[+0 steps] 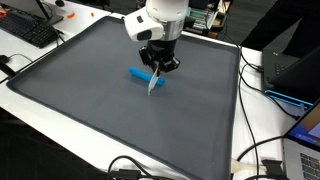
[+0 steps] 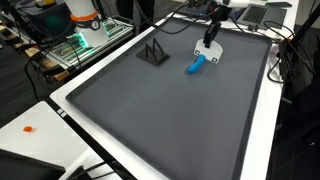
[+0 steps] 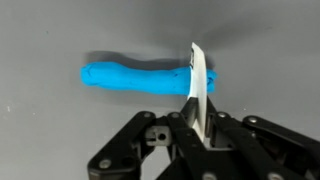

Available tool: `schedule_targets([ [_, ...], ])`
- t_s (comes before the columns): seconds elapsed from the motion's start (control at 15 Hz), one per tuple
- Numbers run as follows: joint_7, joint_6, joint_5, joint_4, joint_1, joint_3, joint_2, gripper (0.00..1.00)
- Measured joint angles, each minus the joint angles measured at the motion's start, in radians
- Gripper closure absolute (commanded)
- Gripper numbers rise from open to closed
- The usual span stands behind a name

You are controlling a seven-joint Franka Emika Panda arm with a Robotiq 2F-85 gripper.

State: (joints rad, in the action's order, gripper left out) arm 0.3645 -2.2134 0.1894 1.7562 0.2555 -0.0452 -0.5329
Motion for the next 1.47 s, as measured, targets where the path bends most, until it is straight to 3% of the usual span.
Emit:
schedule_targets([
  [1.47,0.001,-0.056,-0.007,0.143,-0.002,0.001,0.072,0.98],
])
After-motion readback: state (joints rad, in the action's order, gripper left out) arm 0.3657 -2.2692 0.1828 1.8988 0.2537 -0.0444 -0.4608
